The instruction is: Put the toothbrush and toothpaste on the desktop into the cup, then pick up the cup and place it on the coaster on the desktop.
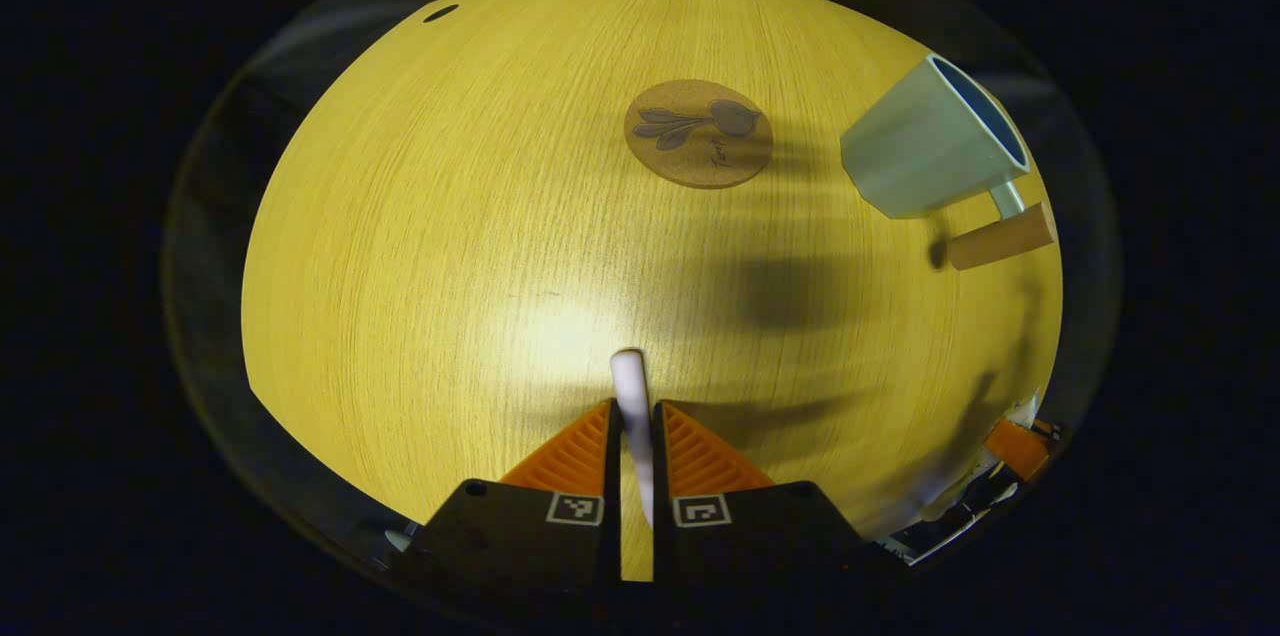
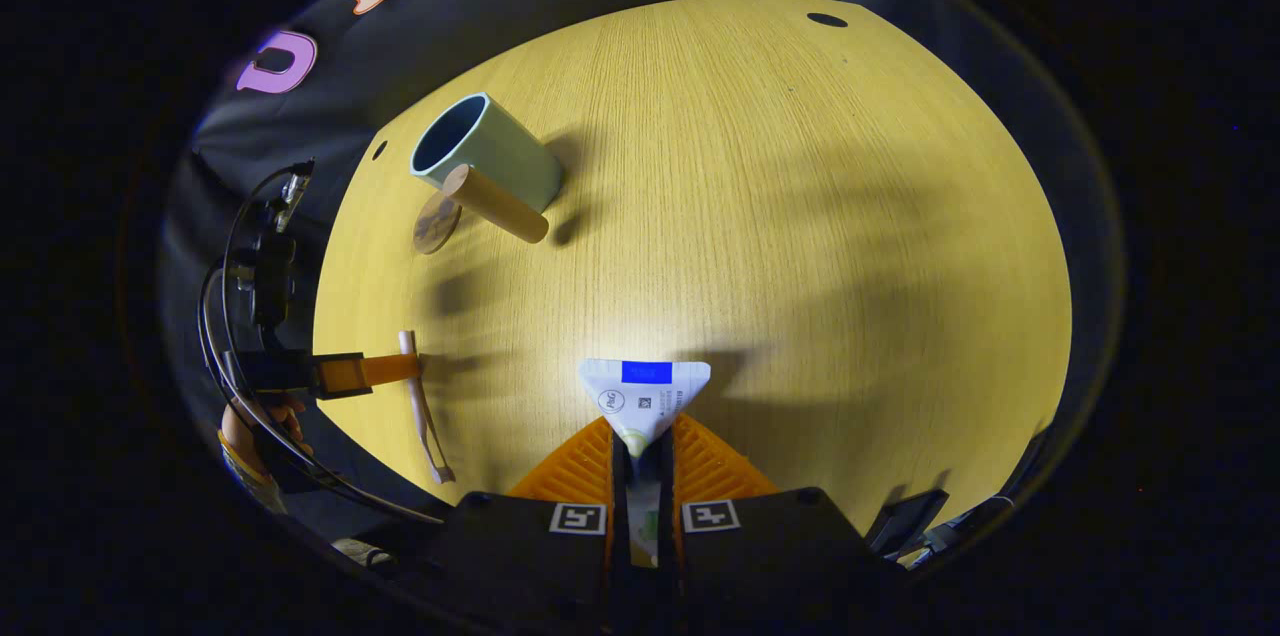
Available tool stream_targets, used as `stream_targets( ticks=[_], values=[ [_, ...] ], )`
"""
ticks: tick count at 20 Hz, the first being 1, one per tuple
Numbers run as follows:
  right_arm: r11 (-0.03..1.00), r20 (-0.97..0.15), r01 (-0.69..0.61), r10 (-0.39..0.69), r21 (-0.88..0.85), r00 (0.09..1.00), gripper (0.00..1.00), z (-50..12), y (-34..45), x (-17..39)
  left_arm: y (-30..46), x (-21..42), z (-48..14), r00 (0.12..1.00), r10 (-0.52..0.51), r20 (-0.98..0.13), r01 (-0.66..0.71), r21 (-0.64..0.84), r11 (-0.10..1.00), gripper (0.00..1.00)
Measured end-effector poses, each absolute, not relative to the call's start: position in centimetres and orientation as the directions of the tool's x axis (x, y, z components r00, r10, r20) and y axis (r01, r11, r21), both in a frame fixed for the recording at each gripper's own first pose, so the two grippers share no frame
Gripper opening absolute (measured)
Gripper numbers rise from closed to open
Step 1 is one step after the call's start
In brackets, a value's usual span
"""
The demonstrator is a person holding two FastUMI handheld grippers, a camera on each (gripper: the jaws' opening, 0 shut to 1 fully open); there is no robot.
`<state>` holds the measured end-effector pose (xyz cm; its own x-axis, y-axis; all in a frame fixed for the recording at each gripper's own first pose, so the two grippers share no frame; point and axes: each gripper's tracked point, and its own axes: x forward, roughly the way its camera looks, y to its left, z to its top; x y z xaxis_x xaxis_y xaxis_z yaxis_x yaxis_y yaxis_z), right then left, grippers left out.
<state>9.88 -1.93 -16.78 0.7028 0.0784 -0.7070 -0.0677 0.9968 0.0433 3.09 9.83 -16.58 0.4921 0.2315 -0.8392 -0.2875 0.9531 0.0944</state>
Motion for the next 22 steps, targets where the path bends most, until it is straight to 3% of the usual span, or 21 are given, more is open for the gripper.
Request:
stream_targets(
  ticks=[6, 10, 13, 22],
  values=[
    [0.997, -0.701, -0.068, 0.074, 0.037, 0.709, 0.1, -16.6, -2.5, 9.9, 10.0, 3.3, -16.2, 0.514, 0.224, -0.828, -0.253, 0.104, 0.962, 0.0],
    [0.998, -0.675, -0.045, 0.065, 0.047, 0.735, 0.17, -15.8, -2.7, 10.2, 9.8, 3.5, -15.7, 0.58, 0.19, -0.792, -0.267, 0.036, 0.963, 0.0],
    [0.998, -0.64, -0.024, 0.057, 0.06, 0.766, 0.13, -14.8, -2.8, 10.4, 10.5, 3.9, -14.1, 0.621, 0.194, -0.759, -0.269, 0.026, 0.963, 0.0],
    [0.997, -0.425, -0.017, 0.046, 0.071, 0.904, 0.13, -6.9, -0.2, 11.0, 11.1, 7.8, -3.3, 0.814, 0.158, -0.558, -0.135, 0.083, 0.987, 0.0]
  ],
)
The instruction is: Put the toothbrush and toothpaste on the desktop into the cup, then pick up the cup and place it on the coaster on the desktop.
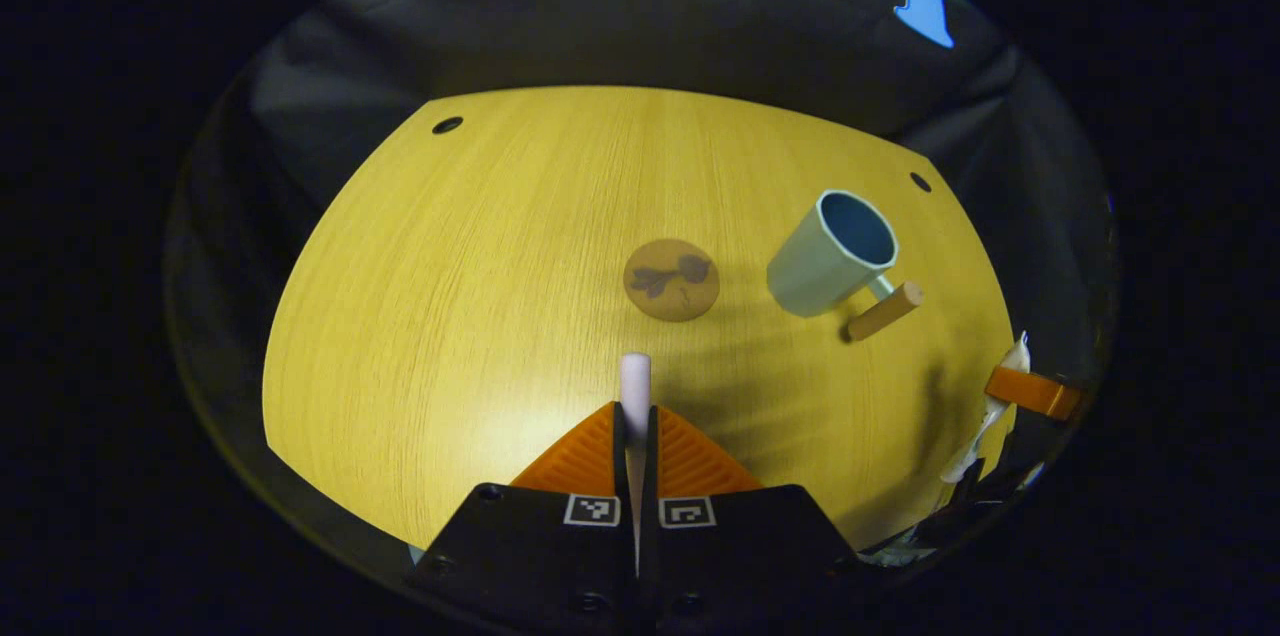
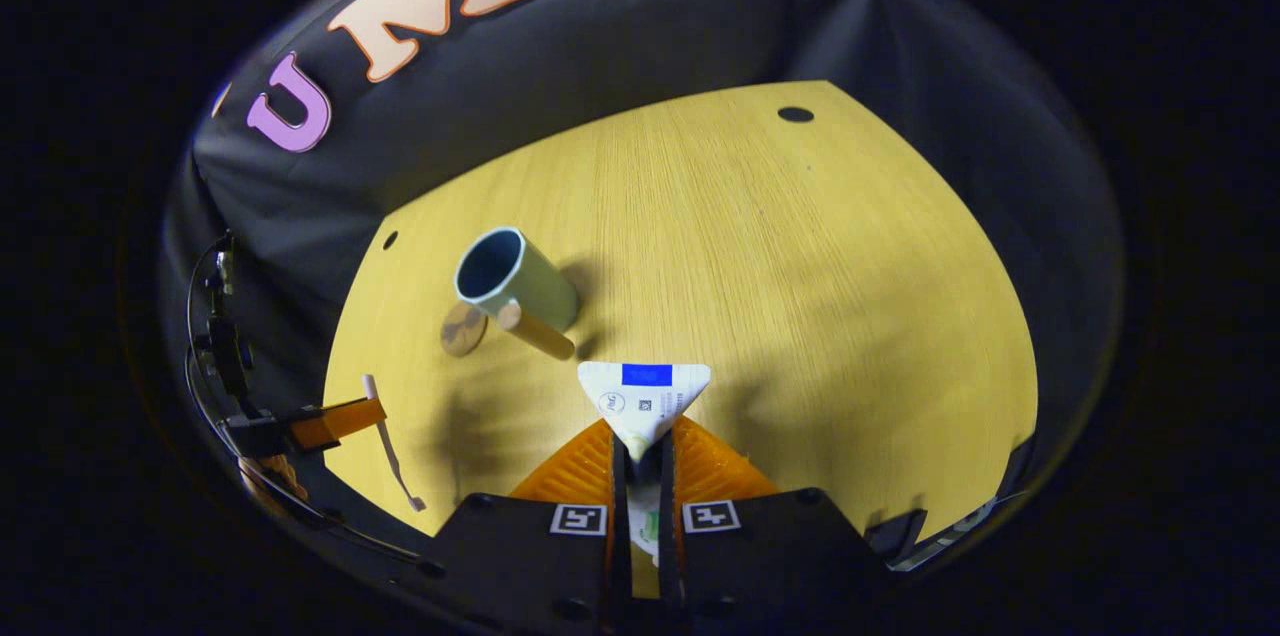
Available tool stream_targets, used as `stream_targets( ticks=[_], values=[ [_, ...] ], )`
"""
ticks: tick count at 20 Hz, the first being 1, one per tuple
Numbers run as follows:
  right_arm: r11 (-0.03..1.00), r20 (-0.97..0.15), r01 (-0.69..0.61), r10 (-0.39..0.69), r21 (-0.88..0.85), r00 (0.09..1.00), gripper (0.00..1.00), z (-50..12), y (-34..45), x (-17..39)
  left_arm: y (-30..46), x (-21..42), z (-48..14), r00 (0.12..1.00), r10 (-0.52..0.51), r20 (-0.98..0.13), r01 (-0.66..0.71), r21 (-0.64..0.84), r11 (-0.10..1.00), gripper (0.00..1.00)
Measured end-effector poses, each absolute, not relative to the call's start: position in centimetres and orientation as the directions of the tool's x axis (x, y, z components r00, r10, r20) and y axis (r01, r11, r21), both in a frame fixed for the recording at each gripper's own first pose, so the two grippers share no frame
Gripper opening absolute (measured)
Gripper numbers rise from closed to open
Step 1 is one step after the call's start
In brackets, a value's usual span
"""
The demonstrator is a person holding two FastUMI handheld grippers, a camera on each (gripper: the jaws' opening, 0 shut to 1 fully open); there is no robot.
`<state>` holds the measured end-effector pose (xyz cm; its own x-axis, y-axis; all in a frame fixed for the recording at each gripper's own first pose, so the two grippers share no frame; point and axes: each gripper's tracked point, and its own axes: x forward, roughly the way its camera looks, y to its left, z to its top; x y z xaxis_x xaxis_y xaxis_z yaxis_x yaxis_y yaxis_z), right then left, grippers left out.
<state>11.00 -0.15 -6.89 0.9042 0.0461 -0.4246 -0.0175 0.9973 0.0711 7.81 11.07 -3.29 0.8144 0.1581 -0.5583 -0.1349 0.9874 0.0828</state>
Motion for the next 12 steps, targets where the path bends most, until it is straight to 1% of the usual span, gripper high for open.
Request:
stream_targets(
  ticks=[1, 2, 5, 9, 12],
  values=[
    [0.997, -0.393, -0.023, 0.048, 0.068, 0.918, 0.13, -5.7, 0.5, 11.1, 11.4, 8.4, -2.9, 0.834, 0.146, -0.532, -0.116, 0.09, 0.989, 0.0],
    [0.997, -0.36, -0.027, 0.05, 0.07, 0.932, 0.13, -4.5, 1.2, 11.2, 12.3, 10.0, -0.9, 0.852, 0.134, -0.506, -0.096, 0.1, 0.99, 0.0],
    [0.992, -0.236, -0.064, 0.089, 0.112, 0.968, 0.13, -0.3, 4.2, 11.6, 12.5, 10.5, 1.8, 0.898, 0.094, -0.429, -0.045, 0.123, 0.991, 0.0],
    [0.984, -0.091, -0.148, 0.158, 0.103, 0.983, 0.13, 4.4, 8.3, 12.5, 12.0, 11.0, 4.8, 0.941, -0.005, -0.339, 0.039, 0.094, 0.995, 0.0],
    [0.973, 0.015, -0.201, 0.201, 0.113, 0.979, 0.13, 7.2, 10.8, 13.1, 12.1, 11.7, 7.1, 0.962, -0.044, -0.268, 0.082, 0.132, 0.988, 0.0]
  ],
)
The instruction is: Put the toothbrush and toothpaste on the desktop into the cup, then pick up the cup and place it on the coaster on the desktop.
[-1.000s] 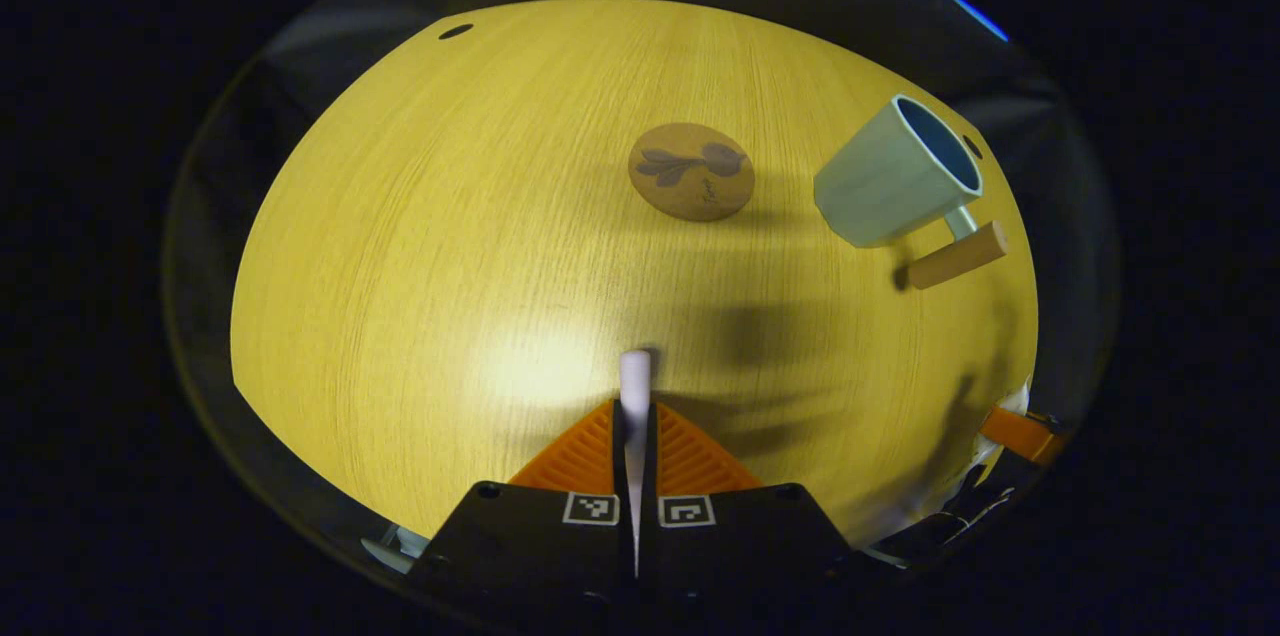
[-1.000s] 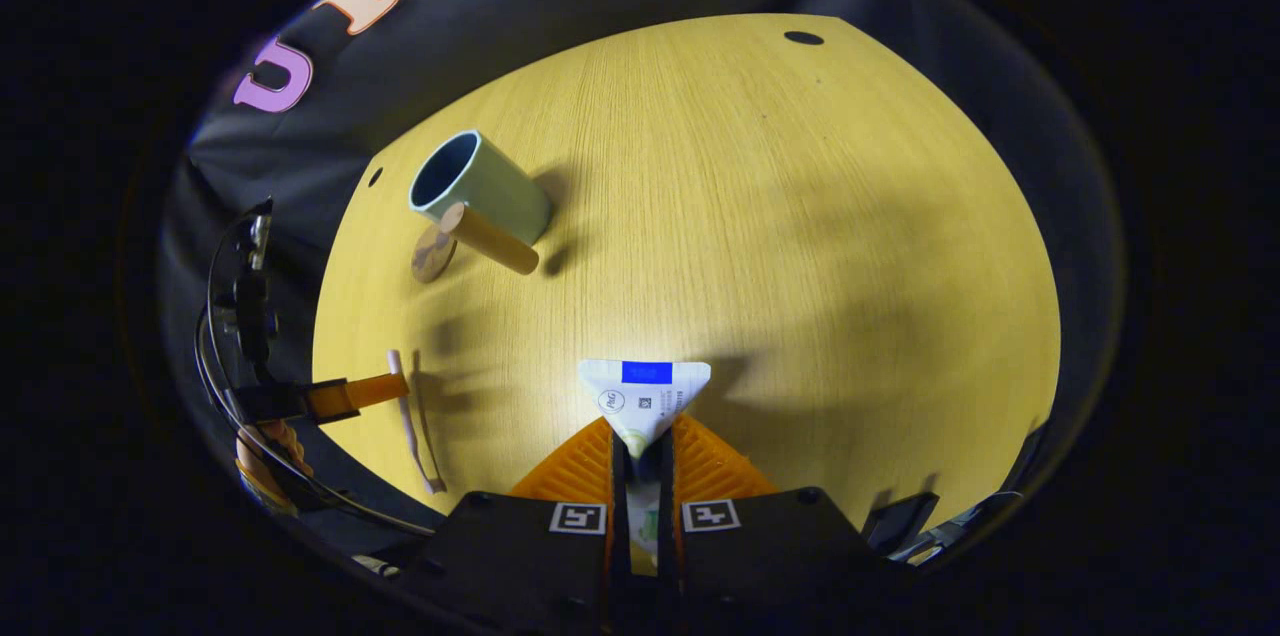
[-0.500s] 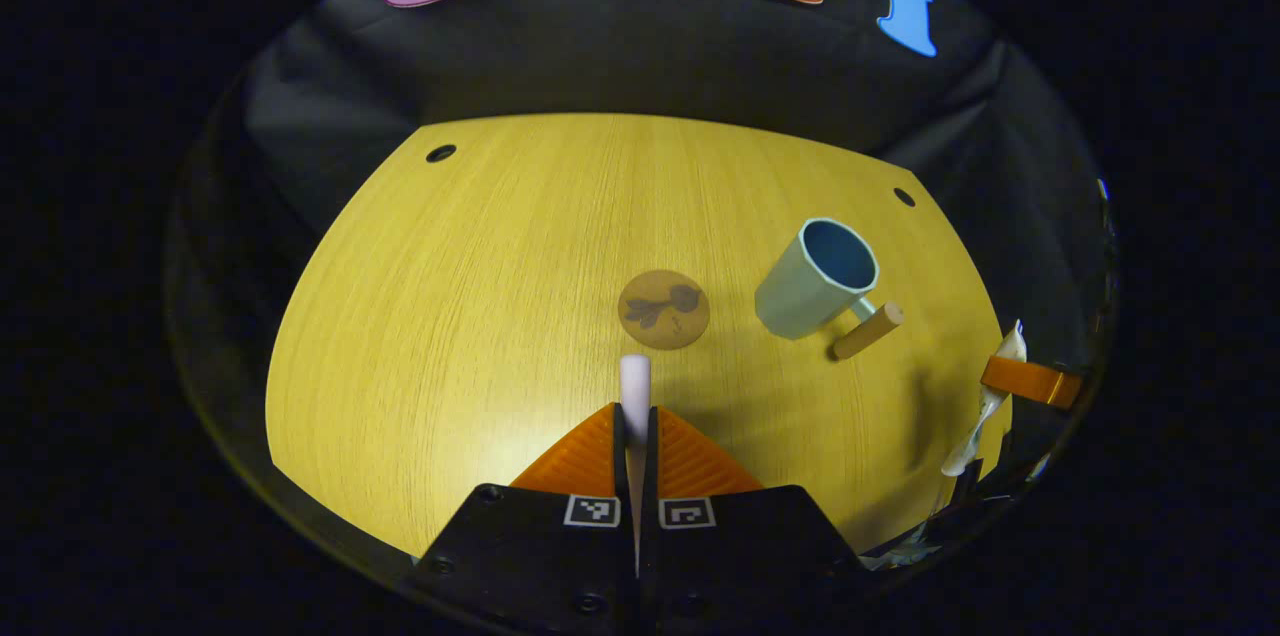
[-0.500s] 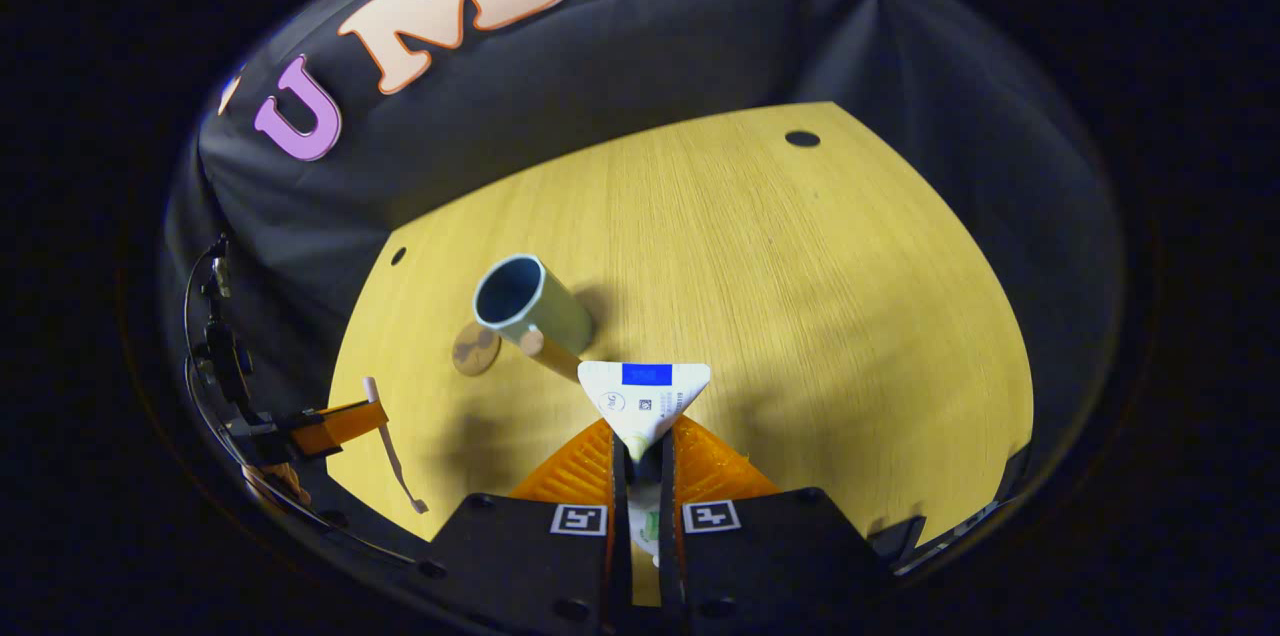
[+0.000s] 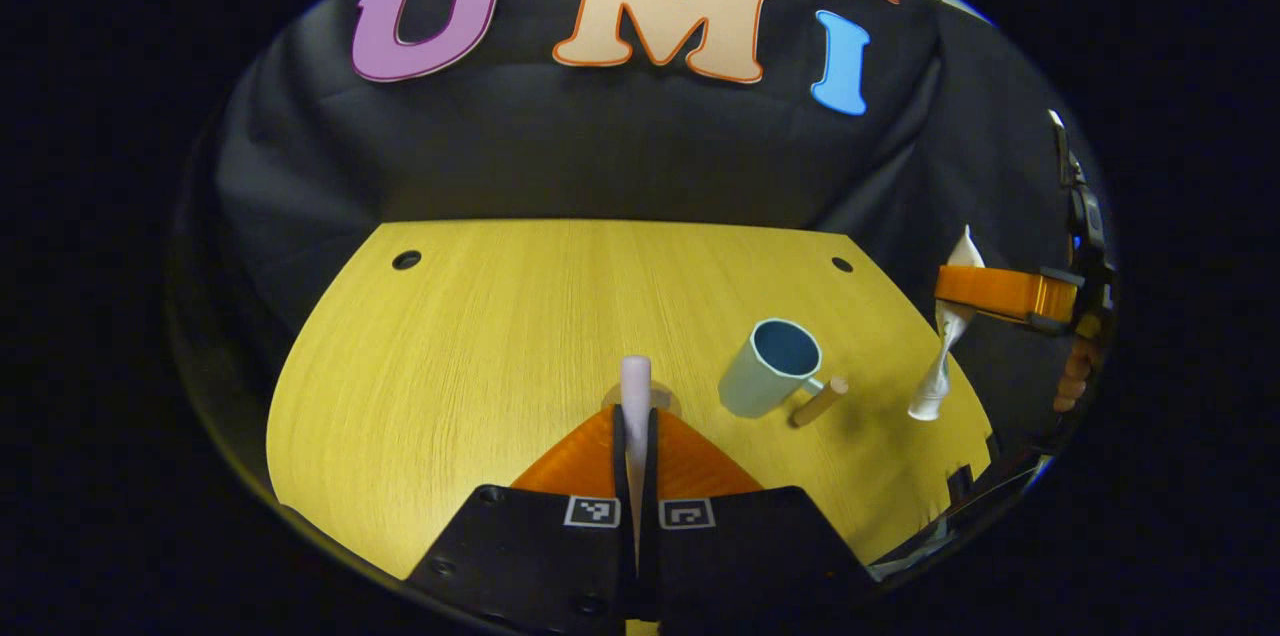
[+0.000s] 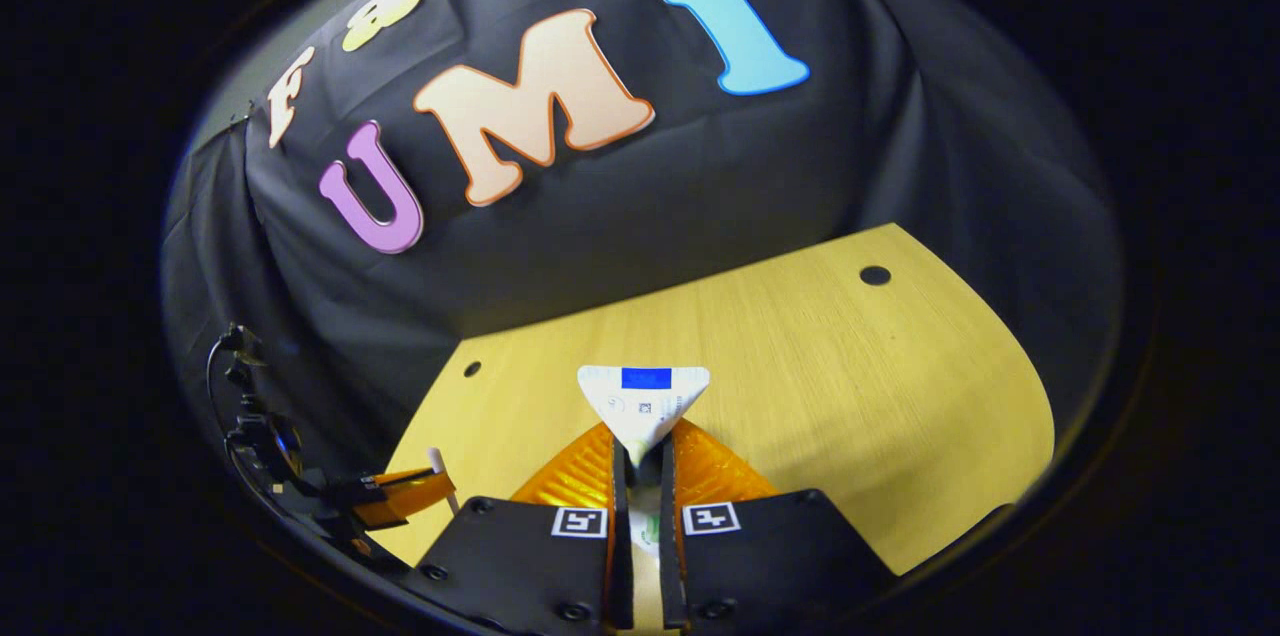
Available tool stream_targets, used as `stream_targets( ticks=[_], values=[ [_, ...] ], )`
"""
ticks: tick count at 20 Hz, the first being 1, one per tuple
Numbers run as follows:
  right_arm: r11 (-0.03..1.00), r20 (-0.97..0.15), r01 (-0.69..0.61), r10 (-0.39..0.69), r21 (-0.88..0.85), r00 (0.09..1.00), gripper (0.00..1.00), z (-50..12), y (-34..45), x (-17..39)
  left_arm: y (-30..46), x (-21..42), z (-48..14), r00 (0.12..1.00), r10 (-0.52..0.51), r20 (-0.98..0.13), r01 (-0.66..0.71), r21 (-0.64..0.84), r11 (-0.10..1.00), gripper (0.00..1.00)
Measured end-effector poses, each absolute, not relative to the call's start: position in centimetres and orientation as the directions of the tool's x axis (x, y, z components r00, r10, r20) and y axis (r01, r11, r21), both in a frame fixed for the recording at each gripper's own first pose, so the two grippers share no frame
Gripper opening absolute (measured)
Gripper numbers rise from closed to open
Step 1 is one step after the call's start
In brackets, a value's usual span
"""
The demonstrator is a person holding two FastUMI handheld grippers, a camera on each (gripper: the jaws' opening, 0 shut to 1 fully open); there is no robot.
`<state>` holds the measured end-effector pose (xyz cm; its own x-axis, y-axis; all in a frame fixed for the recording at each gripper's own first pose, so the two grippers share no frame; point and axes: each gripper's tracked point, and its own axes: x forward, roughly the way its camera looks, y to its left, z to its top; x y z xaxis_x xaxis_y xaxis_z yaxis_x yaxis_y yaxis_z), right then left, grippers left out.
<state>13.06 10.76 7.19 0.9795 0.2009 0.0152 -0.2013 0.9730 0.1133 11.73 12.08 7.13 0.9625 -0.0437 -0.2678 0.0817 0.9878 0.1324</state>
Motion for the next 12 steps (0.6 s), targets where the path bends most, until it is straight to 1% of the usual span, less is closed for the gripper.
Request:
stream_targets(
  ticks=[4, 7, 9, 12],
  values=[
    [0.964, 0.12, -0.241, 0.227, 0.117, 0.966, 0.13, 9.4, 12.6, 15.9, 11.8, 13.1, 9.5, 0.978, -0.097, -0.187, 0.132, 0.188, 0.973, 0.0],
    [0.955, 0.188, -0.278, 0.255, 0.105, 0.948, 0.13, 10.0, 14.1, 18.1, 11.0, 14.2, 10.2, 0.98, -0.142, -0.138, 0.166, 0.18, 0.97, 0.0],
    [0.943, 0.214, -0.313, 0.284, 0.116, 0.935, 0.13, 9.9, 15.4, 19.6, 10.7, 14.7, 10.6, 0.979, -0.173, -0.109, 0.19, 0.175, 0.966, 0.0],
    [0.951, 0.236, -0.299, 0.274, 0.078, 0.932, 0.13, 8.7, 15.6, 21.9, 10.2, 16.2, 11.7, 0.975, -0.216, -0.046, 0.221, 0.171, 0.96, 0.0]
  ],
)
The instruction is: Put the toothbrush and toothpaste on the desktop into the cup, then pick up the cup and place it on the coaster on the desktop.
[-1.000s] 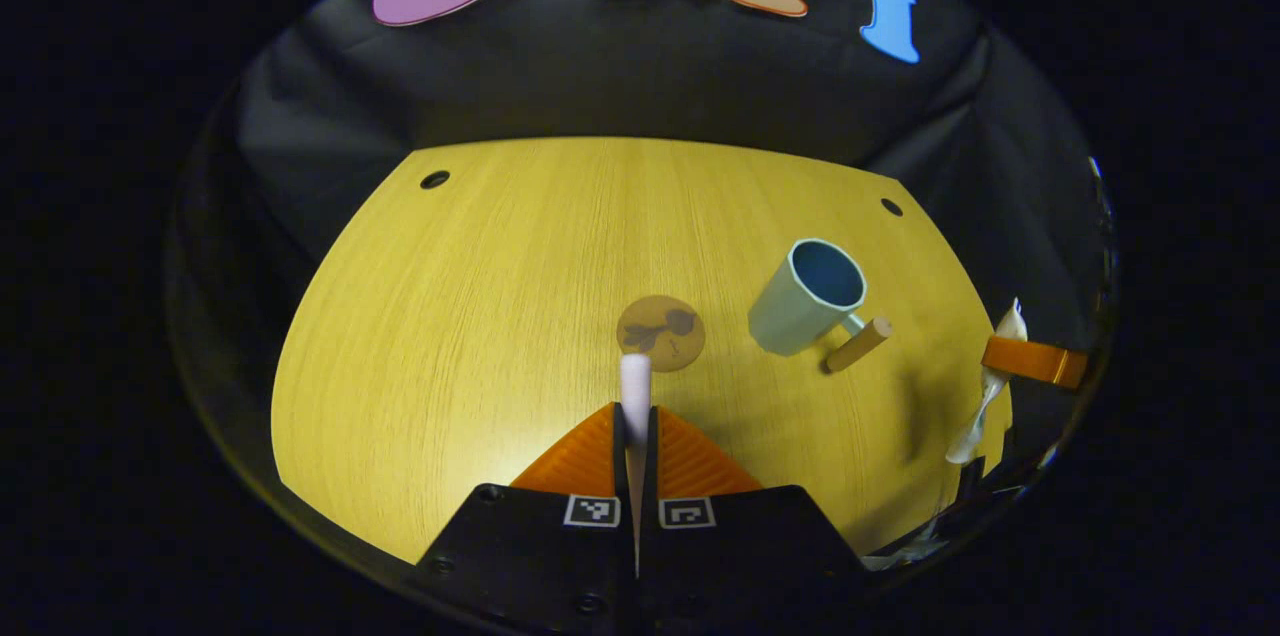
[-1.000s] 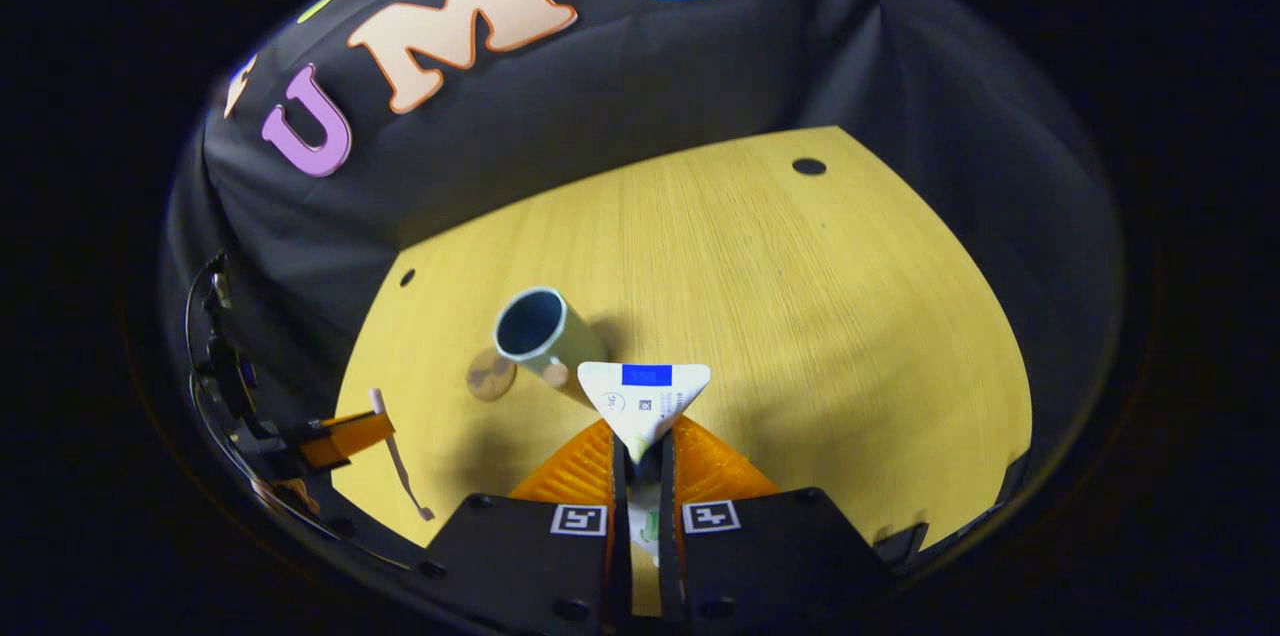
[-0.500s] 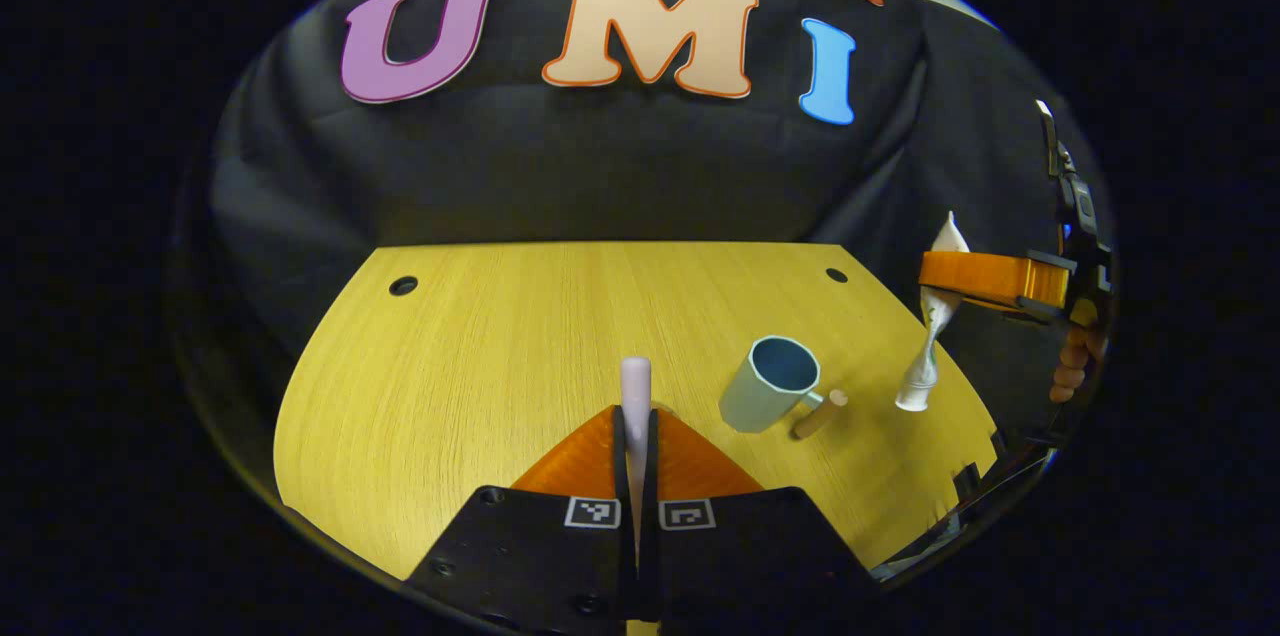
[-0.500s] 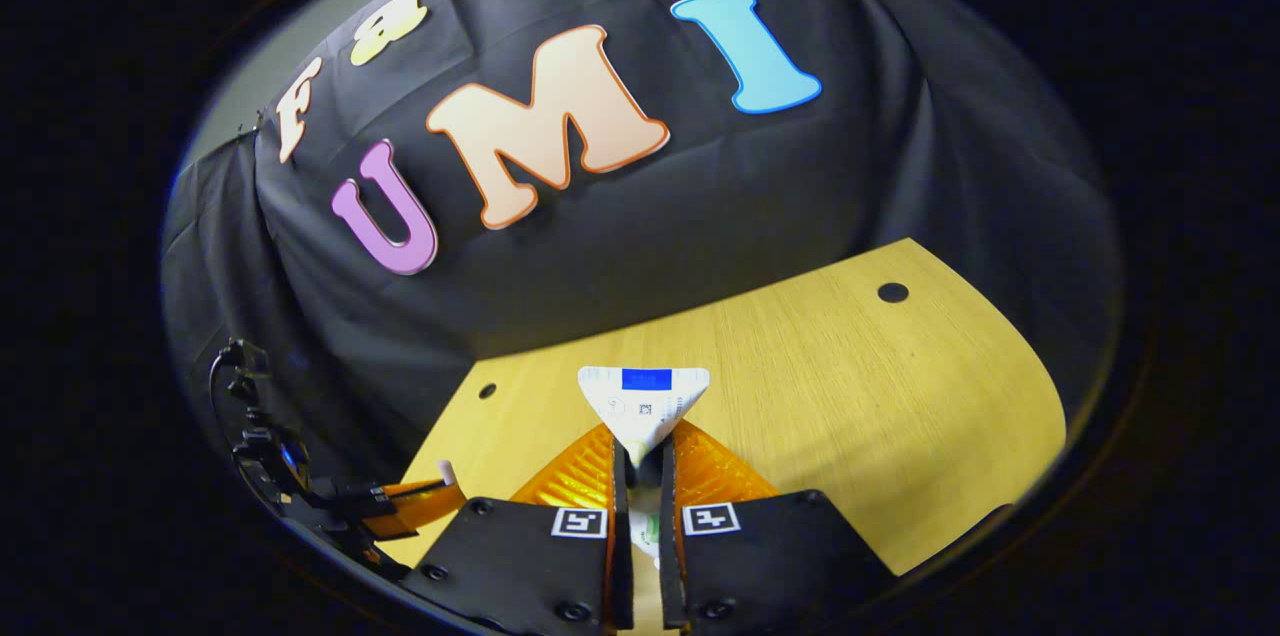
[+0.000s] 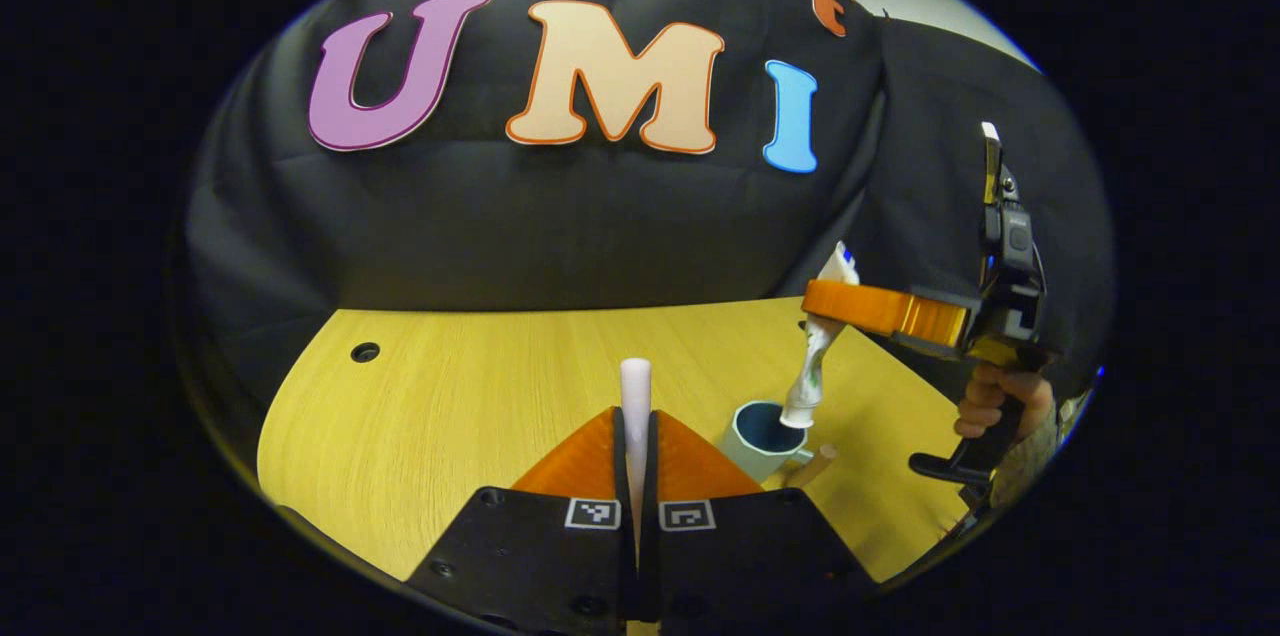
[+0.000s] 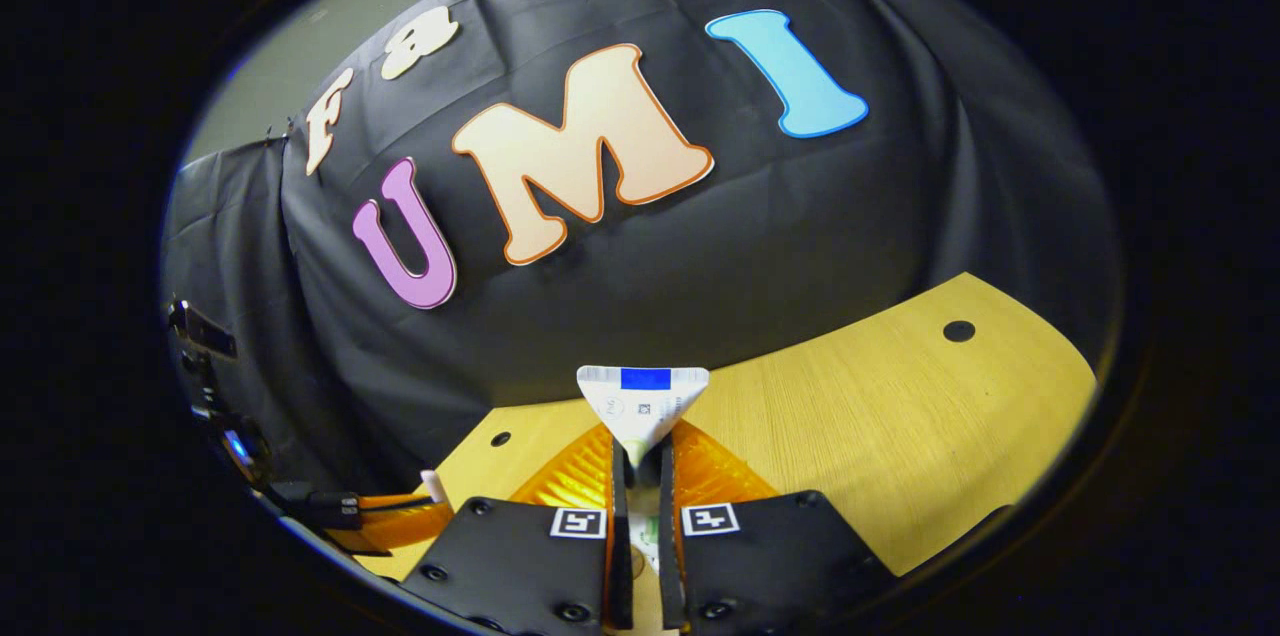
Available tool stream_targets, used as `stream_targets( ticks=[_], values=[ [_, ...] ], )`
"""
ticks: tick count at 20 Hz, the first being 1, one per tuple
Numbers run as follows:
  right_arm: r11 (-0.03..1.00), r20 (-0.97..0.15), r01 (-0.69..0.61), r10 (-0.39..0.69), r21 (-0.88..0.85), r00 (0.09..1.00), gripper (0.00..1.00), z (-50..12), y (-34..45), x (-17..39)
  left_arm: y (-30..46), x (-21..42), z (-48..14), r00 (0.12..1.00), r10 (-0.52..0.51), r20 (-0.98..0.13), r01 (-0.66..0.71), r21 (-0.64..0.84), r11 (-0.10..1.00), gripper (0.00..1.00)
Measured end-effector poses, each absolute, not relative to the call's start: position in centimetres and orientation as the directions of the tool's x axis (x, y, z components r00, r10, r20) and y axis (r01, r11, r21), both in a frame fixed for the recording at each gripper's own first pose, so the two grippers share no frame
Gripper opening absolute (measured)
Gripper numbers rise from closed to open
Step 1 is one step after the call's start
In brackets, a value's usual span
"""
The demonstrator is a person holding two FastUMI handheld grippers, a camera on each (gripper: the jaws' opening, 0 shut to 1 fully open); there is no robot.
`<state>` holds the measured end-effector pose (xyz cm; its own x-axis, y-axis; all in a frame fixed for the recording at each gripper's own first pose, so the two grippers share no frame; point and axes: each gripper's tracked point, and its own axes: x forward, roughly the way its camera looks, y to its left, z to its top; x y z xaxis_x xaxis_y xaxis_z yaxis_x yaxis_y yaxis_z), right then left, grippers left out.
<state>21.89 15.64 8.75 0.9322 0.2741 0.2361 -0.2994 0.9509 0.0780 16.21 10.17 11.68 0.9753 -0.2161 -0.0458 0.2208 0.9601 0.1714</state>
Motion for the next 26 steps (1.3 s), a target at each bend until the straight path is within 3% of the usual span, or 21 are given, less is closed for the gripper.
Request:
stream_targets(
  ticks=[5, 15, 19, 20, 21, 22, 23, 25, 26],
  values=[
    [0.955, 0.234, -0.278, 0.247, 0.105, 0.94, 0.13, 5.4, 14.5, 24.9, 8.8, 18.6, 13.7, 0.955, -0.288, 0.067, 0.271, 0.196, 0.943, 0.0],
    [0.961, 0.231, -0.255, 0.226, 0.106, 0.946, 0.14, 1.3, 13.0, 26.1, 3.4, 21.7, 14.0, 0.882, -0.439, 0.17, 0.413, 0.166, 0.895, 0.0],
    [0.953, 0.227, -0.262, 0.225, 0.149, 0.947, 0.23, 0.3, 12.4, 25.5, 2.1, 21.7, 14.3, 0.863, -0.468, 0.19, 0.438, 0.178, 0.881, 0.0],
    [0.949, 0.235, -0.276, 0.236, 0.154, 0.943, 0.31, 0.5, 12.6, 25.0, 1.9, 21.8, 14.6, 0.861, -0.47, 0.194, 0.437, 0.19, 0.879, 0.0],
    [0.945, 0.234, -0.287, 0.246, 0.158, 0.94, 0.22, 0.7, 12.6, 24.3, 1.8, 21.7, 14.9, 0.859, -0.471, 0.201, 0.434, 0.204, 0.878, 0.0],
    [0.941, 0.249, -0.3, 0.256, 0.158, 0.934, 0.43, 1.0, 12.8, 23.8, 1.5, 21.5, 15.2, 0.854, -0.476, 0.207, 0.434, 0.22, 0.874, 0.0],
    [0.936, 0.275, -0.316, 0.267, 0.154, 0.924, 0.52, 1.8, 12.8, 23.0, 1.3, 21.3, 15.7, 0.851, -0.479, 0.215, 0.43, 0.236, 0.871, 0.0],
    [0.937, 0.324, -0.317, 0.257, 0.148, 0.911, 0.8, 3.5, 12.4, 21.5, 0.8, 21.0, 16.6, 0.842, -0.485, 0.237, 0.423, 0.268, 0.866, 0.0],
    [0.94, 0.344, -0.309, 0.245, 0.145, 0.906, 0.87, 4.2, 11.9, 20.8, 0.5, 20.8, 17.1, 0.835, -0.49, 0.25, 0.422, 0.28, 0.862, 0.0]
  ],
)
